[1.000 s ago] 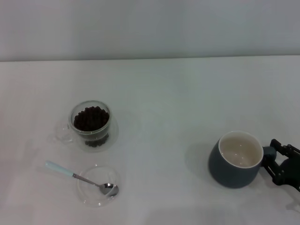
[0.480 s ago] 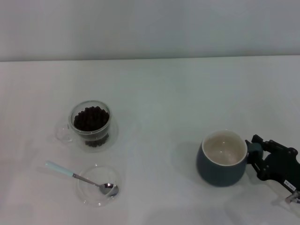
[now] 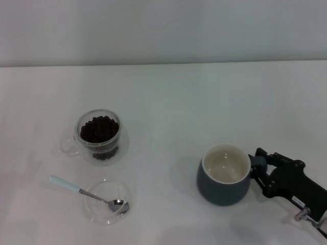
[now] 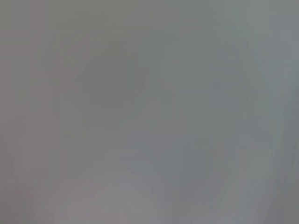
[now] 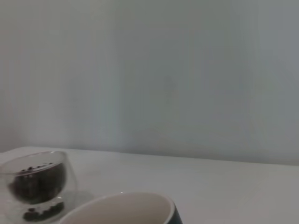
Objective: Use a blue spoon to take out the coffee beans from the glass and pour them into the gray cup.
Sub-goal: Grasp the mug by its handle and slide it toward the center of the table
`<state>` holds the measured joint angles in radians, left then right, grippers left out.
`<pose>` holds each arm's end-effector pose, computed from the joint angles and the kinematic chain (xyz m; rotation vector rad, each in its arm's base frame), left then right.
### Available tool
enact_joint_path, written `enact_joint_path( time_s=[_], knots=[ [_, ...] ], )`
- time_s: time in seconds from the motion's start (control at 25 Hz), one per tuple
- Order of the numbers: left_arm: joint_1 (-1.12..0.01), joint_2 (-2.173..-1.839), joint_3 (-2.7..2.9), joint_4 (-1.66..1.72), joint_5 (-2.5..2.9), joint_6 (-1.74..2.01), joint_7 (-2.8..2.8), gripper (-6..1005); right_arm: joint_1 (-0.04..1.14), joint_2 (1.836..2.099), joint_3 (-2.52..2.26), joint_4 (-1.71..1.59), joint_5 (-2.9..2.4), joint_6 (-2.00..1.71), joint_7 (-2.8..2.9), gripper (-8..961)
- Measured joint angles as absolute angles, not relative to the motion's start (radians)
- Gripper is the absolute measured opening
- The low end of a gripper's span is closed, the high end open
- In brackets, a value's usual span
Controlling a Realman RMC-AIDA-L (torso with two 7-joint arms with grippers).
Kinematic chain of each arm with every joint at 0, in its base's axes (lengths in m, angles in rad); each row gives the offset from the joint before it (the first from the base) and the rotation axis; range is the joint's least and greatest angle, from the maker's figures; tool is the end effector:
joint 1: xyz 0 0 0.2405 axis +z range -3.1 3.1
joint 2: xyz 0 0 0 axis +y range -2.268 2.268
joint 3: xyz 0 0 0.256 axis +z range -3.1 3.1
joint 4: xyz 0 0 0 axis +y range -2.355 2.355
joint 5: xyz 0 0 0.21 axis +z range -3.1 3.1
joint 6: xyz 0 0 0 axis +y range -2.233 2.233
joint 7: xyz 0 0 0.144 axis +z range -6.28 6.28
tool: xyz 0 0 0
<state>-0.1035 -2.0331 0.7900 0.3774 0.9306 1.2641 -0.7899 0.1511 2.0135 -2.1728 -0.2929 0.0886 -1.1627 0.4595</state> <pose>-0.4086 0.2415 0.0716 -1.5839 -0.7320 -0.7650 0.3524 0.2297 -0.0577 -2.0580 0.6997 0.7147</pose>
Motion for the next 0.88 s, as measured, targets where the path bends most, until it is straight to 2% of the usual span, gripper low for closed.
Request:
enact_joint_path(
  time_s=[0.88],
  knots=[
    [-0.107, -2.044, 0.79, 0.372, 0.932, 1.258, -0.77, 876, 0.17, 2.02, -2.273, -0.422, 0.092, -1.047, 0.455, 294]
  ],
)
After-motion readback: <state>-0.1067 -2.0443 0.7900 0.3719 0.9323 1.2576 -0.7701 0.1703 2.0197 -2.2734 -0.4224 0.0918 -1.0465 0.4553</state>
